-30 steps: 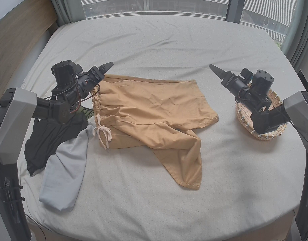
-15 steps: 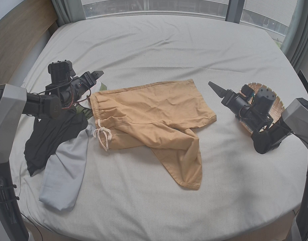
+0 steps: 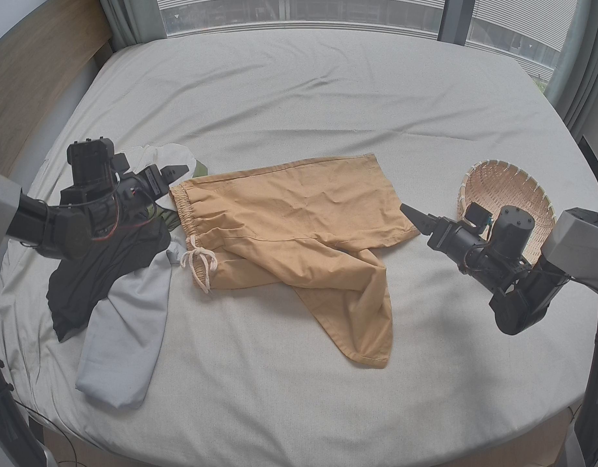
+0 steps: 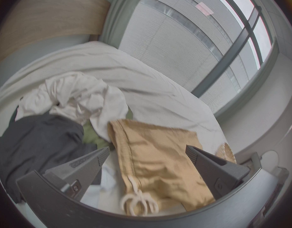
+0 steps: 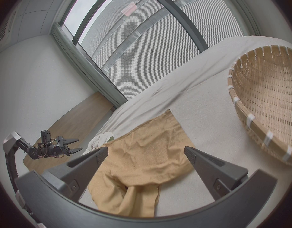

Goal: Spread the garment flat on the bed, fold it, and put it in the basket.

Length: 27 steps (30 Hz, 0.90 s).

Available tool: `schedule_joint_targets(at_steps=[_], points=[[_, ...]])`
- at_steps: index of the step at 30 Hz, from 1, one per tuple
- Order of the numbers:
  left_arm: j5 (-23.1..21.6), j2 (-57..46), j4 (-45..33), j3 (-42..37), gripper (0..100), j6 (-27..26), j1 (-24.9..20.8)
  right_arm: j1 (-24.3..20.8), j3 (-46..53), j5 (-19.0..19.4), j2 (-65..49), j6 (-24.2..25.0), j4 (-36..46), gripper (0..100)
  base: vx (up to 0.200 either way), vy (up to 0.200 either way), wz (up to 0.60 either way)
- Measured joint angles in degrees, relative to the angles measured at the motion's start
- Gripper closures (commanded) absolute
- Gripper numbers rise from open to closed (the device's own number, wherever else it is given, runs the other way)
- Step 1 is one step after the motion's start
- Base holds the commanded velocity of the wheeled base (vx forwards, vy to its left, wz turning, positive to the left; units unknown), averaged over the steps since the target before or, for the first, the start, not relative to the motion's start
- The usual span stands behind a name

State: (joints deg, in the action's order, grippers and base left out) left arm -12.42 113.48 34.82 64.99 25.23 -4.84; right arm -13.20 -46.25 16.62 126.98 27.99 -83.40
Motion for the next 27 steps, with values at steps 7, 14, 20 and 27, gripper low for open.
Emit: schedule_joint_targets(at_steps=[7, 14, 20, 27], points=[[-8.4, -5.29, 11.76, -18.96, 0, -4.27, -0.39, -1.56, 7.78, 0.18, -0.55, -1.94, -2.35, 0, 0.0, 0.0, 0.0], [-14.51, -5.07, 33.8, -34.12, 0, -11.53, -0.85, -4.74, 18.72, 0.33, -1.62, -5.13, -3.94, 0, 0.0, 0.0, 0.0], [-15.85, 1.1, 48.17, -38.47, 0, -14.95, -1.02, -6.47, 23.71, 0.38, -1.56, -7.14, -4.46, 0, 0.0, 0.0, 0.0], [-16.35, 8.33, 53.75, -41.05, 0, -15.91, -1.16, -8.16, 26.22, 0.43, 0.01, -8.16, -4.82, 0, 0.0, 0.0, 0.0]])
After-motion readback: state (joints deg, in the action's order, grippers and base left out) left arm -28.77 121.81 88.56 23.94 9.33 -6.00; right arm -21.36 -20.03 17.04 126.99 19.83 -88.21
